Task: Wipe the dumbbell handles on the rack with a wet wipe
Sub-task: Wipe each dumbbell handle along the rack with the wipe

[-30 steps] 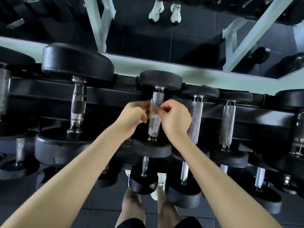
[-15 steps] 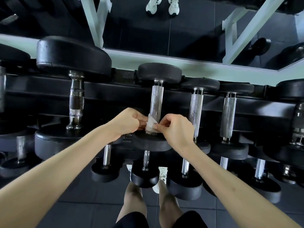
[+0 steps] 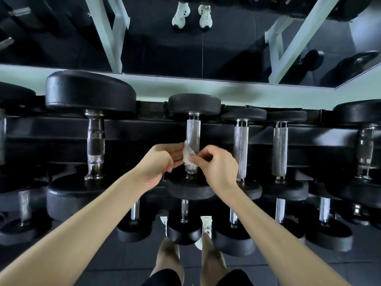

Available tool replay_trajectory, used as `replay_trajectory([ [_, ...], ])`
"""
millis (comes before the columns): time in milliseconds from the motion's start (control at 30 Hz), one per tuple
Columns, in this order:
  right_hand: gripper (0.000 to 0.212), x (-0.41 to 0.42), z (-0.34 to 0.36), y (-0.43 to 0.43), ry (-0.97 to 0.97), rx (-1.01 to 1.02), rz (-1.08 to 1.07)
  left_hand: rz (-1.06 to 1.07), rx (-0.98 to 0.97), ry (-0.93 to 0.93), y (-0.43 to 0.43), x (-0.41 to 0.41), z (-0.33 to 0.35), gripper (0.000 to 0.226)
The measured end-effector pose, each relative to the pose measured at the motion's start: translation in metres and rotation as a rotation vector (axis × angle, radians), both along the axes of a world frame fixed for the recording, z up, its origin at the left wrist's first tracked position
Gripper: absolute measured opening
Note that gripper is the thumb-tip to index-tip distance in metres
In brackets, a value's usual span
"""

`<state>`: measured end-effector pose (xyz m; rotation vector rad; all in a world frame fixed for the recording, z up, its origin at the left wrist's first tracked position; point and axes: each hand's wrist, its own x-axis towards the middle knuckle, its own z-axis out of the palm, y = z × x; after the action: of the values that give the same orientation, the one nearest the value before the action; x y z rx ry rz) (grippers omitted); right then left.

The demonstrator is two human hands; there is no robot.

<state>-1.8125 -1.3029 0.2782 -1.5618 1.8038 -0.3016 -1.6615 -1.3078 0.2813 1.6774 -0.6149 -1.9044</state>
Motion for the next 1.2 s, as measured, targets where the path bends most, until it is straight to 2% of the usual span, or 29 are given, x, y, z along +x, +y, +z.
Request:
replay_trajectory([
  [133, 0.021, 0.000, 0.000, -0.002, -0.052, 0.033, -0.048, -0.021, -0.033, 0.029, -0.002, 0.002, 0.003, 0.082],
  [300, 0.025, 0.014, 0.003, -0.031, -0.096, -0.088, -0.132, 0.140, -0.091, 0.112, -0.035, -0.006, 0.005, 0.077],
  [400, 0.022, 0.017, 0.002, -0.034, -0.133, -0.103, -0.206, 0.177, -0.086, 0.090, -0.040, -0.006, 0.002, 0.076],
  [533, 0.023, 0.011, -0.004, -0.017, -0.152, -0.046, -0.199, -0.056, -0.104, -0.047, -0.016, -0.001, 0.001, 0.087],
  [667, 0.022, -0.004, -0.001, -0.002, -0.073, 0.039, -0.069, -0.330, -0.097, -0.109, -0.005, 0.004, 0.012, 0.076],
  [800, 0.022, -0.007, 0.006, 0.005, 0.051, 0.118, 0.032, -0.468, -0.038, -0.168, -0.004, 0.008, 0.027, 0.057],
  [867, 0.022, -0.011, 0.010, 0.011, 0.089, 0.121, 0.038, -0.472, -0.026, -0.199, -0.001, 0.010, 0.033, 0.057],
  [933, 0.020, -0.018, 0.018, 0.013, 0.023, 0.095, -0.002, -0.443, -0.056, -0.241, -0.002, 0.007, 0.041, 0.060],
  [1033, 0.019, -0.028, 0.035, 0.009, -0.220, 0.110, -0.115, -0.361, -0.104, -0.270, -0.003, -0.008, 0.056, 0.067],
  [1133, 0.018, -0.050, 0.049, 0.007, -0.489, 0.091, -0.227, -0.299, -0.156, -0.309, 0.004, -0.031, 0.068, 0.060],
  [1200, 0.018, -0.071, 0.055, 0.007, -0.554, 0.068, -0.267, -0.242, -0.164, -0.306, 0.008, -0.051, 0.072, 0.054],
])
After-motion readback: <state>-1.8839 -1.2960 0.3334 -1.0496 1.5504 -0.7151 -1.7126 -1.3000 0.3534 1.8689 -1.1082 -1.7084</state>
